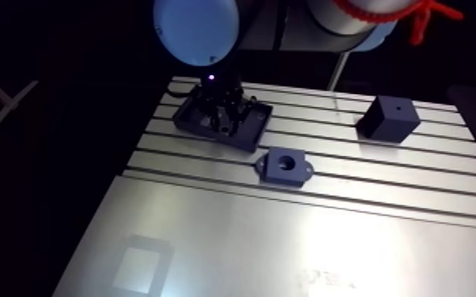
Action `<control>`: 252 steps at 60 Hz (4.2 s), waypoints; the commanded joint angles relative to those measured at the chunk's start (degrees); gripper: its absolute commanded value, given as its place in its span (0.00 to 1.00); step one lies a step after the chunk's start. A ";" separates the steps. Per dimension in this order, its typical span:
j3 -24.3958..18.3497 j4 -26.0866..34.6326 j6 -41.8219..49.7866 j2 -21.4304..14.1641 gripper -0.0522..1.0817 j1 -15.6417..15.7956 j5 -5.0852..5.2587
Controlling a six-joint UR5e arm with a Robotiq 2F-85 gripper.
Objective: Pick up the bearing and press it into the housing until flush.
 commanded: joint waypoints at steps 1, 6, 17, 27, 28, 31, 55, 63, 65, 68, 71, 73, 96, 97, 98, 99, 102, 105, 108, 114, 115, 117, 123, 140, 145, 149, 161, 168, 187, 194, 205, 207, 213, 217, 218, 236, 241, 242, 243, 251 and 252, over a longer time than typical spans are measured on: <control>0.00 0.17 -0.08 -0.85 0.54 0.09 0.17; -0.08 0.34 -0.08 -1.38 0.55 0.16 0.25; -0.18 0.53 -0.08 -1.85 0.55 0.10 0.18; -0.52 0.85 -0.24 -2.62 0.55 0.09 -0.84; -0.52 0.85 -0.24 -2.62 0.55 0.09 -0.84; -0.69 1.28 -0.25 -2.82 0.55 0.09 -1.69; -1.59 8.71 -5.57 -7.68 0.56 -0.69 -2.56; -0.65 10.09 -11.06 -10.72 0.57 -1.76 -2.48; -0.40 10.18 -12.56 -11.34 0.57 -2.28 -2.47; 0.45 10.11 -15.63 -12.40 0.58 -3.81 -2.23; 1.25 10.11 -19.28 -13.39 0.58 -5.79 -2.12; 1.68 10.04 -21.04 -13.76 0.58 -6.70 -1.97; 8.28 9.51 -34.68 -16.78 0.60 -14.31 -2.28; 8.28 9.51 -34.68 -16.78 0.60 -14.31 -2.28; 8.56 9.35 -34.79 -16.96 0.60 -14.33 -2.29; 8.56 9.35 -34.79 -16.96 0.60 -14.33 -2.29; 9.34 9.08 -34.89 -17.15 0.60 -14.33 -2.29; 9.97 8.33 -34.89 -17.25 0.60 -14.24 -2.29; 10.73 7.46 -34.89 -17.33 0.60 -14.24 -2.29; 11.80 5.97 -34.81 -17.34 0.60 -14.33 -2.29; 11.80 5.97 -34.81 -17.34 0.60 -14.33 -2.29; 12.23 5.53 -34.80 -17.34 0.60 -14.33 -2.29; 13.74 3.68 -34.80 -17.34 0.60 -14.42 -2.37; 15.16 1.25 -34.80 -16.91 0.61 -14.25 -2.47; 15.71 0.25 -34.72 -16.66 0.62 -14.24 -2.56; 16.05 -0.95 -34.72 -16.39 0.62 -14.24 -2.64; 16.61 -2.79 -34.63 -15.69 0.62 -14.24 -2.65; 16.61 -3.42 -34.63 -15.33 0.62 -14.24 -2.65; 16.52 -3.75 -34.62 -14.10 0.62 -14.24 -2.65; 16.61 -3.87 -34.54 -13.91 0.62 -14.24 -2.65; 16.61 -4.13 -34.55 -13.82 0.62 -14.15 -2.65; 16.61 -4.13 -34.54 -13.82 0.62 -14.15 -2.65; 16.69 -4.13 -34.54 -13.82 0.62 -14.15 -2.73; 16.62 -4.13 -34.54 -13.82 0.63 -14.15 -2.73; 16.62 -4.13 -34.54 -13.82 0.63 -14.15 -2.73; 16.61 -4.13 -34.63 -13.47 0.63 -13.98 -2.73; 16.61 -4.13 -34.63 -13.31 0.63 -13.98 -2.73; 16.61 -4.13 -34.63 -13.15 0.63 -13.98 -2.73; 16.61 -4.13 -34.63 -13.15 0.63 -13.98 -2.73; 16.61 -4.13 -34.63 -13.12 0.63 -13.98 -2.73; 16.61 -4.13 -34.63 -13.04 0.63 -13.98 -2.73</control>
